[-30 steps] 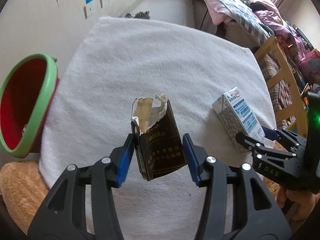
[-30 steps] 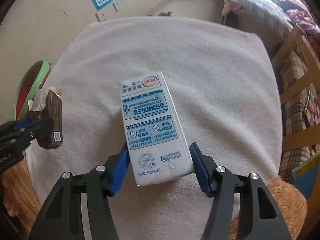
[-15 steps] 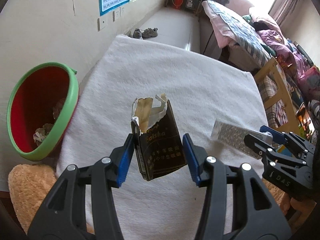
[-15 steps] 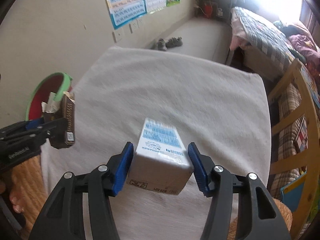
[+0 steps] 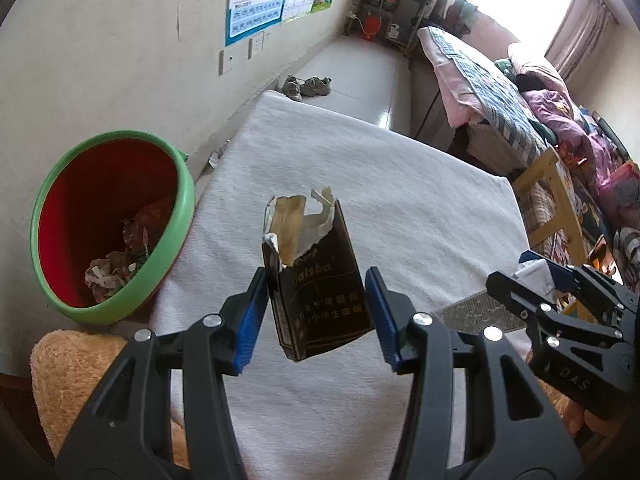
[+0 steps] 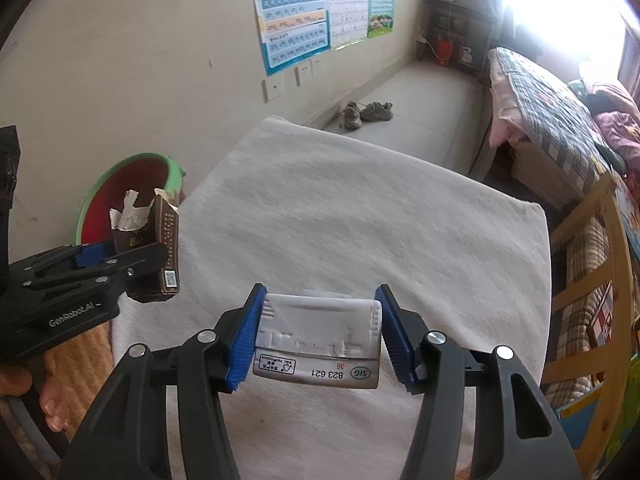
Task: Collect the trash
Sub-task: 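Lift and carry the brown box and milk carton to the red bin with both tools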
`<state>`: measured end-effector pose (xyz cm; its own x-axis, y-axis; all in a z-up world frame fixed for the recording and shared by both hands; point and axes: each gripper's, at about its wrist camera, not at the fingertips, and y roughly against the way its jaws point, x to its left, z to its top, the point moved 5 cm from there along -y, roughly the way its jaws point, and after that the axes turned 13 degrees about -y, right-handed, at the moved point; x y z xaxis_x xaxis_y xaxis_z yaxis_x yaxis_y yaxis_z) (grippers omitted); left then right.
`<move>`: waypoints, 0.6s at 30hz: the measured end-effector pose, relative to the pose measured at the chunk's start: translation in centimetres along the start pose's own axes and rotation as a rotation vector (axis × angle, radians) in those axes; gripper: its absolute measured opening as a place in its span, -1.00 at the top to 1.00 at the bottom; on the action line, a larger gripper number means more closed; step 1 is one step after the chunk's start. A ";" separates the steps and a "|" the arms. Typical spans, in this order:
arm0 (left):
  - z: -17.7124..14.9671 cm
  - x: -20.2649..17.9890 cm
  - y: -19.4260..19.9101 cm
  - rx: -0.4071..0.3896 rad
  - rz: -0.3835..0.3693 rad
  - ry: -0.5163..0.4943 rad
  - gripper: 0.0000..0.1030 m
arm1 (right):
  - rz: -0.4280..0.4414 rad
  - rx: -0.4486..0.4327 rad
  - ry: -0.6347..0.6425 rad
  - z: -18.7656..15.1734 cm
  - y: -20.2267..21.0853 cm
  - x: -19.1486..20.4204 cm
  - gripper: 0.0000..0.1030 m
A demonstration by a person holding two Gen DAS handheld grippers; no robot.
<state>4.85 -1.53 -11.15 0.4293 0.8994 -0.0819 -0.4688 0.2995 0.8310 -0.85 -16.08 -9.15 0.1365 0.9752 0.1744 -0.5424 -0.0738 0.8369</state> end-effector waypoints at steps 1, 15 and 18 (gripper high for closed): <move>0.0 0.2 0.1 -0.003 0.002 0.005 0.08 | 0.002 -0.001 0.006 0.1 0.0 0.2 -0.05; -0.3 2.3 0.7 -0.016 0.025 0.046 0.08 | 0.040 -0.006 0.063 0.3 0.4 3.2 -0.05; -0.4 2.4 0.6 -0.016 0.028 0.048 0.08 | 0.043 -0.005 0.067 0.2 0.5 3.4 -0.05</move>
<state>5.29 0.98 -11.03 0.3780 0.9219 -0.0851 -0.4927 0.2782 0.8245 -0.45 -12.87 -8.04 0.0576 0.9829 0.1750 -0.5506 -0.1149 0.8268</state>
